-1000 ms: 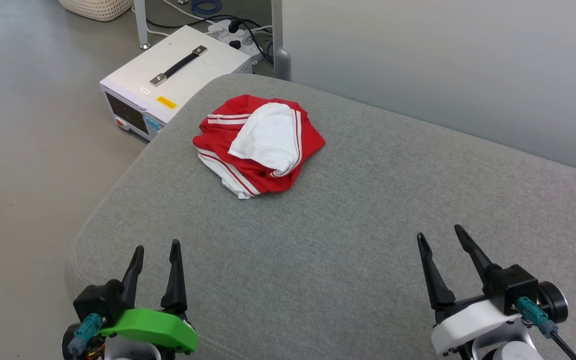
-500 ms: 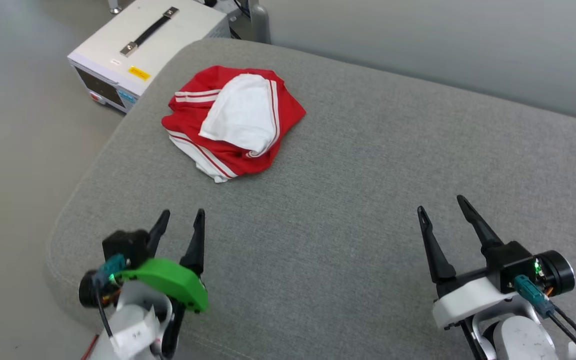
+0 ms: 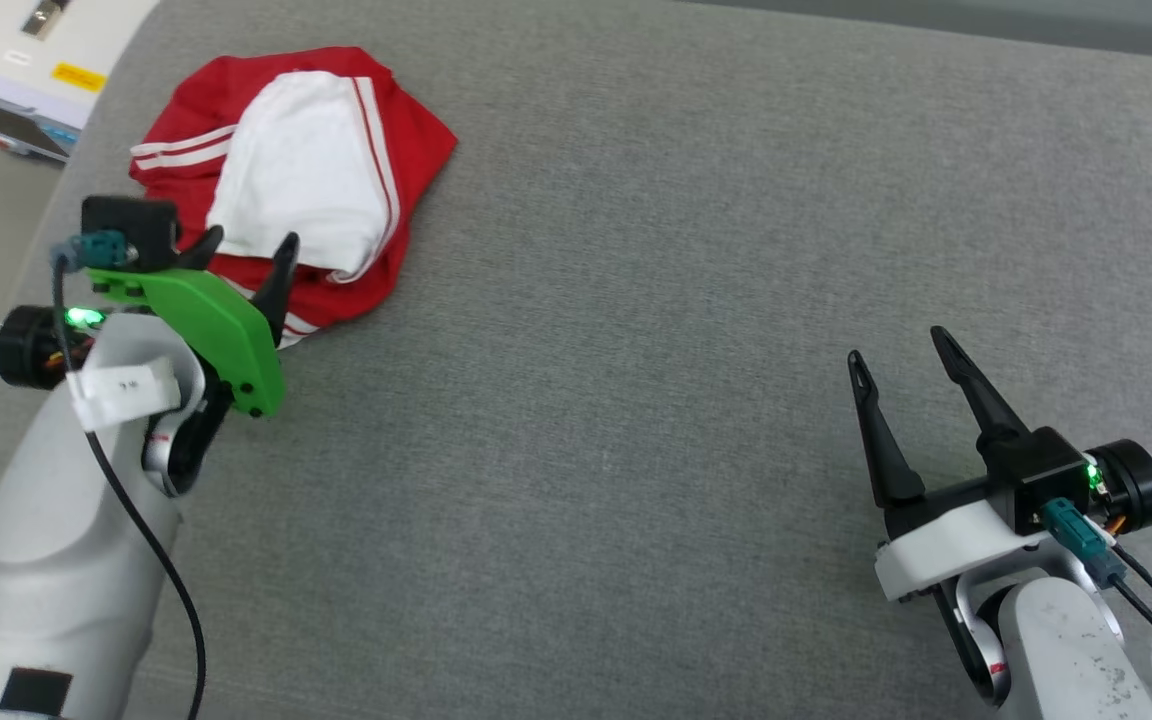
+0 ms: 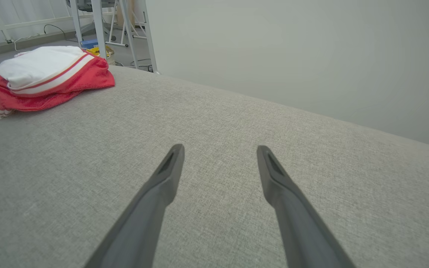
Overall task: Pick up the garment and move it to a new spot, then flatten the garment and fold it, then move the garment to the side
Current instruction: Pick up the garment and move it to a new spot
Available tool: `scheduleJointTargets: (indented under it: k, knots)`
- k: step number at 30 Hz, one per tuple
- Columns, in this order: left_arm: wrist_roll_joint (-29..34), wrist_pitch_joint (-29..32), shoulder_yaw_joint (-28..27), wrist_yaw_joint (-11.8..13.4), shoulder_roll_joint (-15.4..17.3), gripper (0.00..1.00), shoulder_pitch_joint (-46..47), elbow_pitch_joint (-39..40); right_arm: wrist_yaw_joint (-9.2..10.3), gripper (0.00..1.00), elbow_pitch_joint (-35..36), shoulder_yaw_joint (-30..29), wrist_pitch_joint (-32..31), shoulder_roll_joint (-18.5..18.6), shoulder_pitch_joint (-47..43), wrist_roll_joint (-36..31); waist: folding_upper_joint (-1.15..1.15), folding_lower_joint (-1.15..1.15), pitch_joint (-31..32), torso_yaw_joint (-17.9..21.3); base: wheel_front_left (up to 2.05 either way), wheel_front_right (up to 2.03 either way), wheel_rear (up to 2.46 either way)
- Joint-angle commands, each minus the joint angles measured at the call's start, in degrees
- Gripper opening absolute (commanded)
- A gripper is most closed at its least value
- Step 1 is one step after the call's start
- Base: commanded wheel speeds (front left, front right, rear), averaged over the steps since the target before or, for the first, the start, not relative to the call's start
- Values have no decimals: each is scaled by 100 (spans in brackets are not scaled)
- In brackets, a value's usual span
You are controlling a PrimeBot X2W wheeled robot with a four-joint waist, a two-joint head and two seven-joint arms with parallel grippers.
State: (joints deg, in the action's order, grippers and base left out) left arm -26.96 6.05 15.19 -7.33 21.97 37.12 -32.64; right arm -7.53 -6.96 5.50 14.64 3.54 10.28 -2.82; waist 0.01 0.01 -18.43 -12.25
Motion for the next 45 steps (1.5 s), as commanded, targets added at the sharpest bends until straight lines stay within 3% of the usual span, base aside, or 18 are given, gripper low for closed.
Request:
scheduleJointTargets:
  k: [1,14,15,16,28,34,40,45]
  knots:
    - [-134,104,73,-14,133,100,213,-66,4,100,-2,9,29,-15,136,-22,-1,-1,-482,497,0,0,0]
    - [-1536,1362,632,-15,1036,100,975,-631,4,100,24,-151,35,-57,376,60,-1,-1,-868,863,0,0,0]
    - [-1580,1381,698,-15,1080,15,980,-624,4,100,32,-171,35,-58,388,57,-1,-1,-858,867,0,0,0]
    - [-1628,1355,737,-15,1110,0,979,-622,4,100,35,-191,35,-59,399,55,-1,-1,-837,869,0,0,0]
    - [-1399,256,1066,-15,1287,0,785,-190,4,100,-113,-236,35,-65,138,58,-1,-1,-56,763,0,0,0]
    - [-1209,180,1293,27,1253,0,565,546,4,100,-150,-351,36,-65,-89,109,-1,-1,498,721,0,0,0]
    - [-1094,503,1695,202,966,0,262,1588,4,100,-156,-421,36,-66,-258,195,-1,-1,893,807,0,0,0]
    - [-1090,750,2081,352,477,0,74,2145,4,100,-150,-458,36,-66,-362,278,-1,-1,1108,1002,0,0,0]
